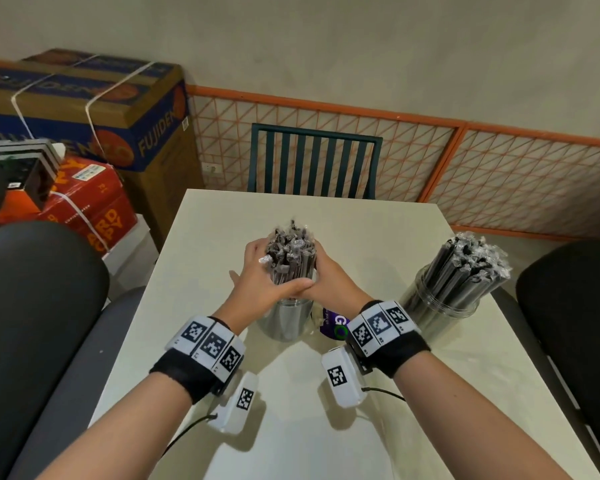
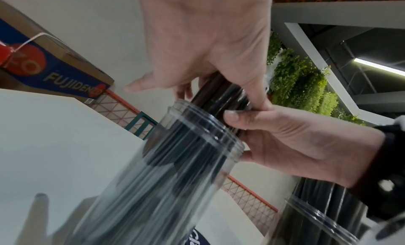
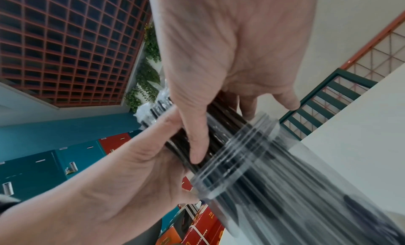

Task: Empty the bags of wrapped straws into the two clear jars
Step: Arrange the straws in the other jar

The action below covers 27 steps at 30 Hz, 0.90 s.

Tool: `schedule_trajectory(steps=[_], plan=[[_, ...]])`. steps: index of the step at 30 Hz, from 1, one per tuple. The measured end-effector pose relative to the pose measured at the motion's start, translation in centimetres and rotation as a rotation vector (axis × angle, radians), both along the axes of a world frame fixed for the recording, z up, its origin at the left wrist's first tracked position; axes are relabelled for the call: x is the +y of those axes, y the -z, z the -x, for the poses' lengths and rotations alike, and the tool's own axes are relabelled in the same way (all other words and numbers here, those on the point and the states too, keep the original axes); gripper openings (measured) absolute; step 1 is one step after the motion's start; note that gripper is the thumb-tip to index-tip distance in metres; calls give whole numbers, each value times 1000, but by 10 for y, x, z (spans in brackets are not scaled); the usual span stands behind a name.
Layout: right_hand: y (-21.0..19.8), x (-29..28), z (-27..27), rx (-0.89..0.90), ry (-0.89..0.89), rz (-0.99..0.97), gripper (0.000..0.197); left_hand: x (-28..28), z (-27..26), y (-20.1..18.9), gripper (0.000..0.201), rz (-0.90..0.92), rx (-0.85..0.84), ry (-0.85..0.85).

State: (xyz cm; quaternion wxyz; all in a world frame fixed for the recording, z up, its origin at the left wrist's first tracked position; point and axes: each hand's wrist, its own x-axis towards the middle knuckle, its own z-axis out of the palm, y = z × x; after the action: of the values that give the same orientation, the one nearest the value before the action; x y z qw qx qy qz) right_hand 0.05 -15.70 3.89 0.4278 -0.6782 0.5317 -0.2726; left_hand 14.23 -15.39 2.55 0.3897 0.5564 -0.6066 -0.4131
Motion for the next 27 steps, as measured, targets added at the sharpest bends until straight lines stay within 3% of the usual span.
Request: schedule_trajectory(steps=[3,6,8,11,14,17,19,23,27], plan=[[-3,-5,-3,26,21,32,80,-12,-5,-7,72,-18,5,-3],[-16,-11,-1,63,43,111,60,-17,-14,-20,48,0,18,64],[-29,-14,4,72,25,139,57,-18,-21,-33,40,29,52,131],[-39,-18,15,131,-74,120,60,-20,-33,-41,41,7,46,278],[-27,-19,21,298,-155,69,64,-21,-38,-33,37,-76,-36,398],[-10,-13,19,316,-176,-25,97,-17,-35,-18,43,-123,-45,408],[-6,-8,15,248,-143,-52,104,-13,-31,-11,49,-93,-10,369],[0,-5,7,229,-45,44,84,-6,-24,-7,53,-39,44,274],[-20,-8,11,168,-31,100,66,-14,-30,-22,49,6,-14,261]])
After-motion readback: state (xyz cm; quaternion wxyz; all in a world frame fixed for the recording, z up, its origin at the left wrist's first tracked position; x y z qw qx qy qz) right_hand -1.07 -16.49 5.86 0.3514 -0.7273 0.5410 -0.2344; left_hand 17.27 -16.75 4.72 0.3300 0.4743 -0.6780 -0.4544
